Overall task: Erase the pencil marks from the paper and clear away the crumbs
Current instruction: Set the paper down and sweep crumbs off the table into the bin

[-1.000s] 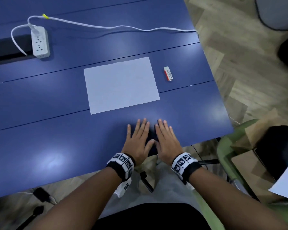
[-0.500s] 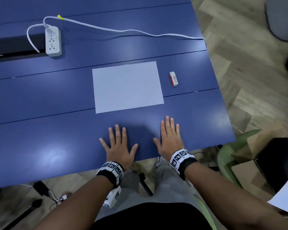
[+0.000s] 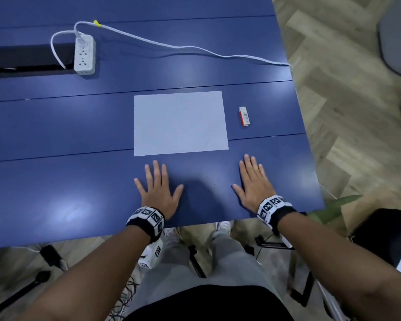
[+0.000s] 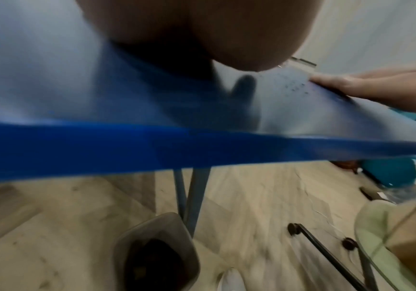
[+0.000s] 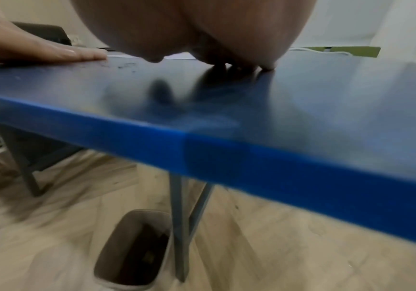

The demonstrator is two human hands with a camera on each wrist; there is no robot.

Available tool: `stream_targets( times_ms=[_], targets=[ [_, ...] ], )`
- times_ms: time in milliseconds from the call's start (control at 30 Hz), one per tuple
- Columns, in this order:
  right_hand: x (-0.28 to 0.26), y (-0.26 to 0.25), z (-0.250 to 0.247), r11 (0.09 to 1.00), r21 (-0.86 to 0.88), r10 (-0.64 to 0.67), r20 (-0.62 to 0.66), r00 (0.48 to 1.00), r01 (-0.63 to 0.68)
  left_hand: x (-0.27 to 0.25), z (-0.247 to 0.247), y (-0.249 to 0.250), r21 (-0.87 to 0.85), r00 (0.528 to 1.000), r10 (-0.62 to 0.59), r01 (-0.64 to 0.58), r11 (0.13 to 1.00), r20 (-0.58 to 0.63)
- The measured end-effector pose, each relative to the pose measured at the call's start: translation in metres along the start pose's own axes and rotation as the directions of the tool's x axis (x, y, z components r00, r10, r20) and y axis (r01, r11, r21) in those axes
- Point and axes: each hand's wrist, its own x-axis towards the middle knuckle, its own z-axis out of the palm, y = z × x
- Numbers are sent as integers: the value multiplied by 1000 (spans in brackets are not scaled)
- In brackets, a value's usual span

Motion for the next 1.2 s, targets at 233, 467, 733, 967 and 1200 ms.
stream_targets(
  times_ms=[233, 467, 733, 967, 1200],
  targets=[
    [-20, -50, 15, 986, 89, -138, -29, 990, 140, 1, 19, 48, 140, 929, 355, -367, 920, 105],
    [-27, -7, 3, 976, 213, -1, -182, 983, 40, -5, 17, 76, 116, 700, 662, -706, 699, 267],
    [6, -1, 6, 999, -2, 43, -54, 998, -44, -9, -17, 15, -326, 936, 304, -347, 879, -178],
    [-24, -67, 23, 947, -32, -317, 49, 947, 319, -27, 0, -52, -27, 990, -112, 110, 994, -91],
    [-40, -44, 10, 934, 58, -349, -74, 934, 353, -40, 27, -15, 32, 999, 27, -25, 999, -40]
  ],
)
